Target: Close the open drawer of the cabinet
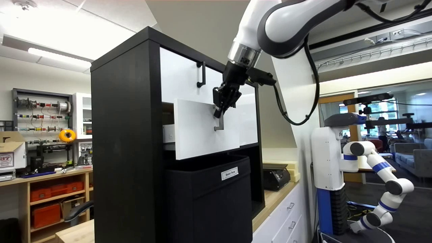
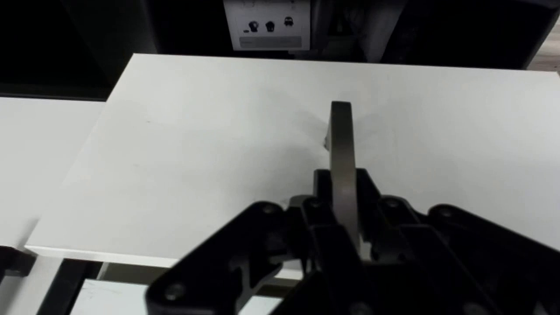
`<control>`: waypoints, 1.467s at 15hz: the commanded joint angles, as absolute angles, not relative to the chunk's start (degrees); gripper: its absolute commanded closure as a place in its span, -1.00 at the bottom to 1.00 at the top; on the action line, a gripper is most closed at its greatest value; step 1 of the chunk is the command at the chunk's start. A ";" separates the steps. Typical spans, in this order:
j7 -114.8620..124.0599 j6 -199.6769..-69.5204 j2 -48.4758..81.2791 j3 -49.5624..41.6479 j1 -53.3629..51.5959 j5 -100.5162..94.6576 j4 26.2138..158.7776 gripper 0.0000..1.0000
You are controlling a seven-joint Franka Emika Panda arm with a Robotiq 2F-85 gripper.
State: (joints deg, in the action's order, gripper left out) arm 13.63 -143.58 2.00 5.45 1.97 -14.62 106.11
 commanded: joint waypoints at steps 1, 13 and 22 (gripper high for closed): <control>12.79 -143.12 8.70 3.32 0.26 -15.68 97.63 0.89; 10.62 -134.19 10.81 0.66 -3.15 -14.99 90.86 0.02; 4.17 -119.22 3.38 2.83 -3.29 -10.11 93.22 -1.00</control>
